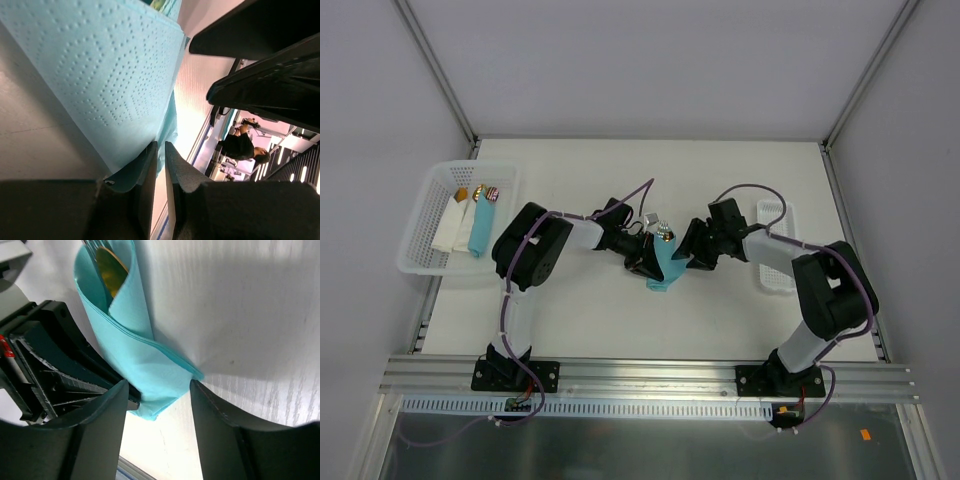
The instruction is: Place the utensils on the paper napkin and roll it up
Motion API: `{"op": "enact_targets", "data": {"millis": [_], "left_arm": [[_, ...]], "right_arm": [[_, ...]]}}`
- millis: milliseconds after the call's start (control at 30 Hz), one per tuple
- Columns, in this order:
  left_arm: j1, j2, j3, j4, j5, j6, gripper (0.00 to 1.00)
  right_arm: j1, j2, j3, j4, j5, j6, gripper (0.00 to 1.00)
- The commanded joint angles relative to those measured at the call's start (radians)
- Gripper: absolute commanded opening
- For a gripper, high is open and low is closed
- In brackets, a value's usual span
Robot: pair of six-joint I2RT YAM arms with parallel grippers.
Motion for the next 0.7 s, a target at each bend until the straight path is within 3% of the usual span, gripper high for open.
{"op": "enact_targets", "data": {"millis": [0,333,667], "left_arm": [[-0.002,0.054,-0.006,-0.104,-0.109,0.085,0.15],[-0.003,0.060,0.001,-0.113,-0.105,0.090,0.15],[-0.003,0.066,0.012,-0.113,-0.102,0.085,0.15]], "right_arm": [[-0.013,0.022,0.069,-0.059,0.024,-0.101,0.57],[-0.032,0.161,0.187,-0.085,-0.067,-0.212,0.71],[-0.039,0.272,0.174,-0.026,-0.200,-0.219,0.63]]}}
